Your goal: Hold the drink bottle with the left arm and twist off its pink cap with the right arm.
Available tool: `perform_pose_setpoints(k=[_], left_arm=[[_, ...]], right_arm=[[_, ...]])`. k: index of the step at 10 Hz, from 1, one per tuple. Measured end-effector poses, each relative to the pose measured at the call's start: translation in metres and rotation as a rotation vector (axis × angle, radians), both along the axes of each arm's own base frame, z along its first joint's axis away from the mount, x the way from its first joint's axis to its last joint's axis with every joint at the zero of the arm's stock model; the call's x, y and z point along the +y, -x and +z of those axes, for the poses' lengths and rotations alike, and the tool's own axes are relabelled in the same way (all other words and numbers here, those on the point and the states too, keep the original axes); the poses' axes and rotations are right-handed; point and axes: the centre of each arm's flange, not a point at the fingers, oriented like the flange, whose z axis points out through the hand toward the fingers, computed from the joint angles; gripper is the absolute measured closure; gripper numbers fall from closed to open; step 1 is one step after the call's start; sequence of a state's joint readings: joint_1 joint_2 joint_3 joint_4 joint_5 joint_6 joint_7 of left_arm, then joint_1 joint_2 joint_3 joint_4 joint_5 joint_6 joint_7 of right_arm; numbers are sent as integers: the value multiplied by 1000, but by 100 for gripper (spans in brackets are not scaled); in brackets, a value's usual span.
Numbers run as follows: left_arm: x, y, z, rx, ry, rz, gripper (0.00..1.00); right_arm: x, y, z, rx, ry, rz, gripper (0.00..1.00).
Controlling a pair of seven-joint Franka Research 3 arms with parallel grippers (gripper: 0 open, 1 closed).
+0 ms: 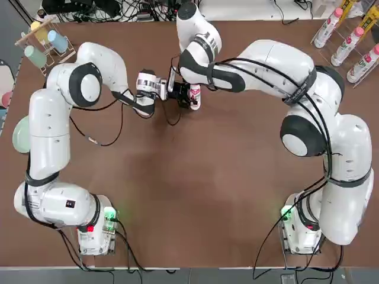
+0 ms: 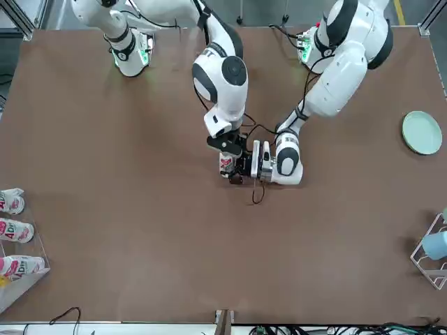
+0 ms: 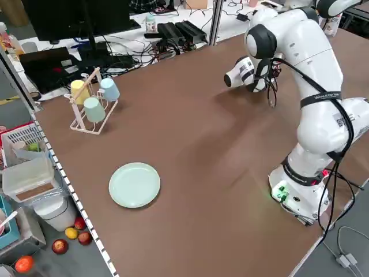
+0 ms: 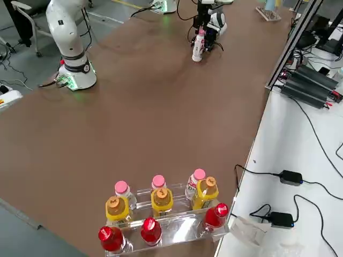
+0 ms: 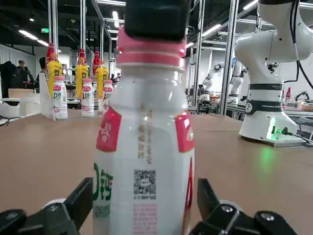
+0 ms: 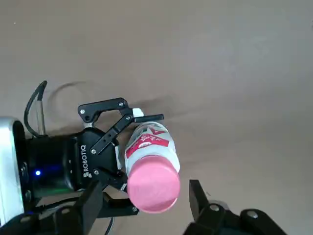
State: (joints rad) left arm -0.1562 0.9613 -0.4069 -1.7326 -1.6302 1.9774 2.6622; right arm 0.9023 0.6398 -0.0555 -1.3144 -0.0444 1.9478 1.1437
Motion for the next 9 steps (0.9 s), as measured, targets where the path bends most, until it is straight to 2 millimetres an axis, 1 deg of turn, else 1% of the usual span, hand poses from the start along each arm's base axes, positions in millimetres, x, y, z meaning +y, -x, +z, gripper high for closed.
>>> perform_pose_setpoints(k=[1, 2, 3, 4, 5, 6, 7, 8, 9], left_arm=[[1, -1, 0, -17, 2, 2, 18], [2, -1, 0, -28, 4, 4, 35], [2, -2, 0, -30, 4, 5, 39], [2, -2, 0, -30, 4, 5, 39], [3, -3, 0, -34, 4, 8, 45], [4, -4, 0, -35, 4, 10, 48], [4, -4, 0, -35, 4, 10, 43], [4, -4, 0, -35, 3, 10, 42], [5, -4, 0, -36, 3, 11, 46]], right_arm=[[1, 1, 0, 0, 0, 2, 19], [1, 2, 0, 1, 1, 7, 19], [0, 2, 0, 2, 3, 15, 19], [0, 2, 0, 3, 4, 19, 20], [0, 3, 2, 1, 2, 20, 20], [0, 3, 5, -1, -1, 23, 22], [0, 3, 7, -2, -2, 26, 23], [0, 3, 7, -2, -2, 29, 26], [0, 3, 7, -1, -1, 30, 27]])
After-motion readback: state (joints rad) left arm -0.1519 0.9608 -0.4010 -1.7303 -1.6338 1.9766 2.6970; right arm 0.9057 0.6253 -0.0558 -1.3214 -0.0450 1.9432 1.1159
